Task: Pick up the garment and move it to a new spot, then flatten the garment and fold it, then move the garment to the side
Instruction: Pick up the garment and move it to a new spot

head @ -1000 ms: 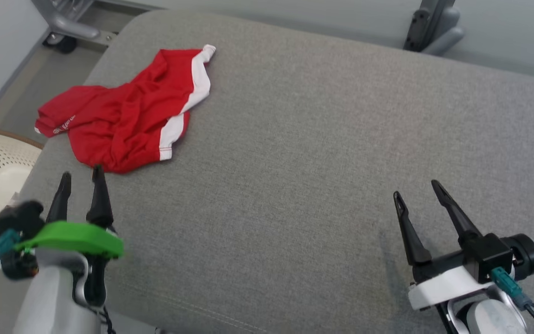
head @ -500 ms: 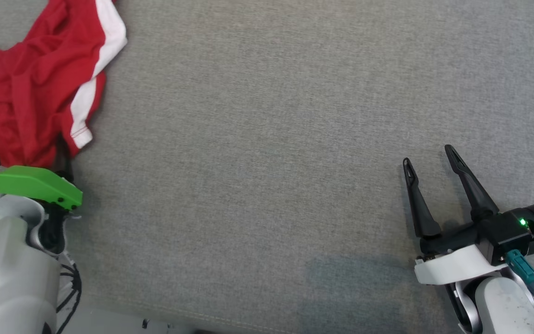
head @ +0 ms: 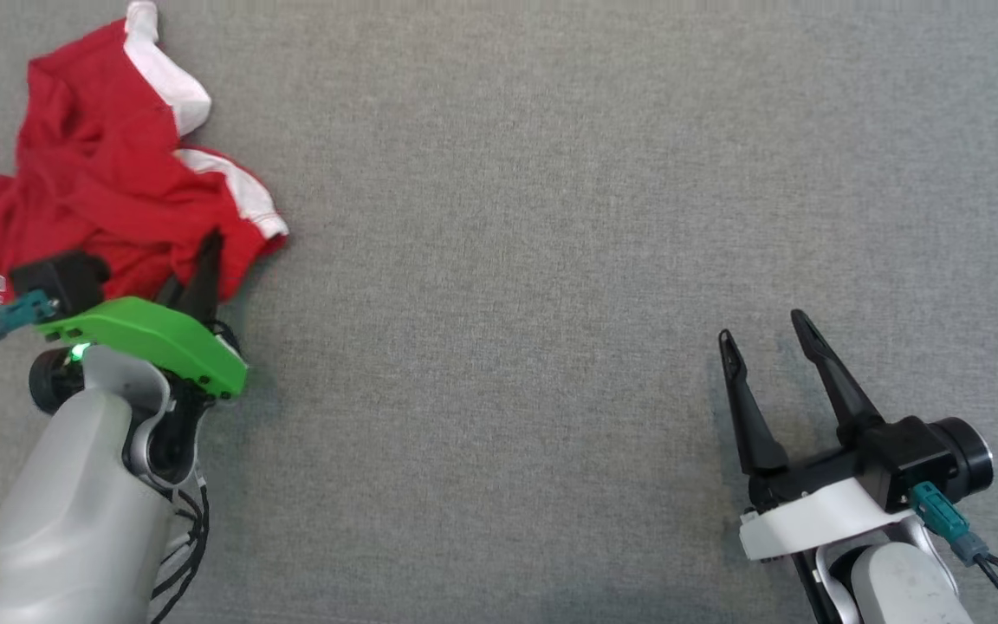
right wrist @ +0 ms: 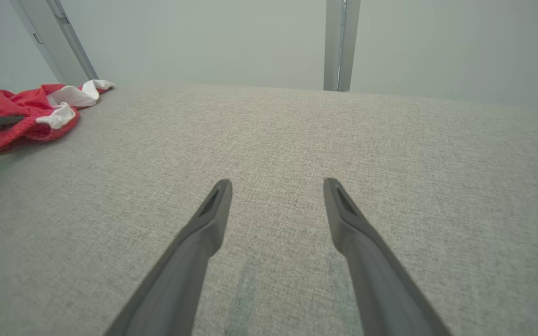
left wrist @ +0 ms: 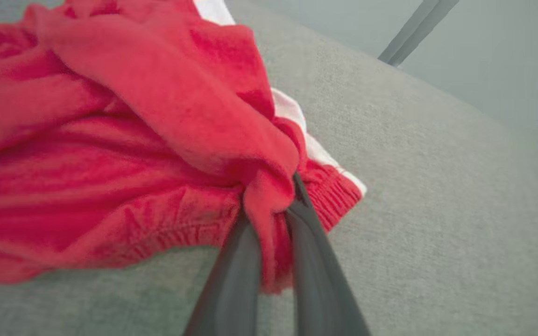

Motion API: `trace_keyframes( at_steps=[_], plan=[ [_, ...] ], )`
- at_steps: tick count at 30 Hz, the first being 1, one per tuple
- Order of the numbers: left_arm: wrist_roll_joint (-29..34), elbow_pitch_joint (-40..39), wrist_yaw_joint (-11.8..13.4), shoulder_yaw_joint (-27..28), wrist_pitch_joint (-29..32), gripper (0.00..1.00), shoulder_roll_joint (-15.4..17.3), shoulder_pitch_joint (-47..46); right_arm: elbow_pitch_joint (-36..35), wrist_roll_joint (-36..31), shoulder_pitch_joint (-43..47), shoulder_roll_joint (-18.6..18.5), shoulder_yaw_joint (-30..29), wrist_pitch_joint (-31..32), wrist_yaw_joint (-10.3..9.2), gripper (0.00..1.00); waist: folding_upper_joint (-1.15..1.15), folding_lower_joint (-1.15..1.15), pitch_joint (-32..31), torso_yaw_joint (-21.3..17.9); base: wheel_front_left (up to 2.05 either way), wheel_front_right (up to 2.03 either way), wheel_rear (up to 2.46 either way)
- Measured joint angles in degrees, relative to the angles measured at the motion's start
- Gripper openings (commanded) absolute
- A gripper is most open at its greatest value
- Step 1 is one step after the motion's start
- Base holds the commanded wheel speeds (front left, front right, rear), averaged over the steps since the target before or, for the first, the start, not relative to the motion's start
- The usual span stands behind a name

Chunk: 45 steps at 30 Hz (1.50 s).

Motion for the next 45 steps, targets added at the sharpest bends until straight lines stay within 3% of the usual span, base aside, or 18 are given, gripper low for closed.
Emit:
trace_keyframes(
  at_steps=[5,10,15,20,23,29,36,38,42,45],
  plan=[
    [-0.3,-12.7,0.0,-5.8,4.2,0.00,1.4,1.2,1.2,1.9,0.2,0.6,1.4,0.0,0.01,1.00,0.00,0.00,-4.3,-1.1,0.00,0.00,0.00],
    [-0.1,-23.8,0.2,-9.9,9.4,0.00,0.7,2.0,1.5,5.7,0.4,0.6,2.4,0.0,0.00,1.00,0.00,0.00,-7.4,-4.4,0.00,0.00,0.00],
    [-0.6,-34.7,1.3,-13.9,14.3,0.00,-3.4,0.5,1.6,8.1,1.5,0.6,1.8,0.0,0.00,1.00,0.00,0.00,-9.3,-9.3,0.00,0.00,0.00],
    [-5.2,-45.3,1.0,-18.4,19.5,0.00,-8.4,-1.0,1.5,9.5,2.4,0.6,0.2,0.0,0.00,1.00,0.00,0.00,-10.5,-14.3,0.00,0.00,0.00],
    [-6.8,-47.5,0.7,-20.1,21.6,0.00,-8.5,-1.3,1.5,9.9,2.6,0.6,-0.2,0.0,0.00,1.00,0.00,0.00,-10.9,-16.9,0.00,0.00,0.00],
    [-5.8,-41.2,0.2,-23.6,24.2,0.00,-0.8,1.8,1.5,10.4,2.9,0.6,-0.1,0.0,0.00,1.00,0.00,0.00,-10.9,-20.7,0.00,0.00,0.00],
    [-7.1,-38.5,0.0,-39.9,28.2,0.00,14.7,3.1,3.2,9.2,3.4,0.6,0.2,0.0,0.00,1.00,0.00,0.00,-9.1,-20.6,0.00,0.00,0.00],
    [-9.3,-37.8,0.0,-42.8,27.9,0.00,17.8,3.0,3.6,8.8,3.4,0.6,0.3,0.0,0.00,1.00,0.00,0.00,-8.9,-19.8,0.00,0.00,0.00],
    [-10.8,-33.9,0.0,-45.8,24.1,0.00,20.4,0.7,4.4,8.3,3.4,0.6,0.2,0.0,0.00,1.00,0.00,0.00,-8.8,-18.0,0.00,0.00,0.00],
    [-13.1,-29.0,-0.1,-47.6,20.9,0.00,20.3,-1.9,4.9,7.6,3.4,0.6,0.2,0.0,0.00,1.00,0.00,0.00,-9.1,-16.4,0.00,0.00,0.00]
  ],
)
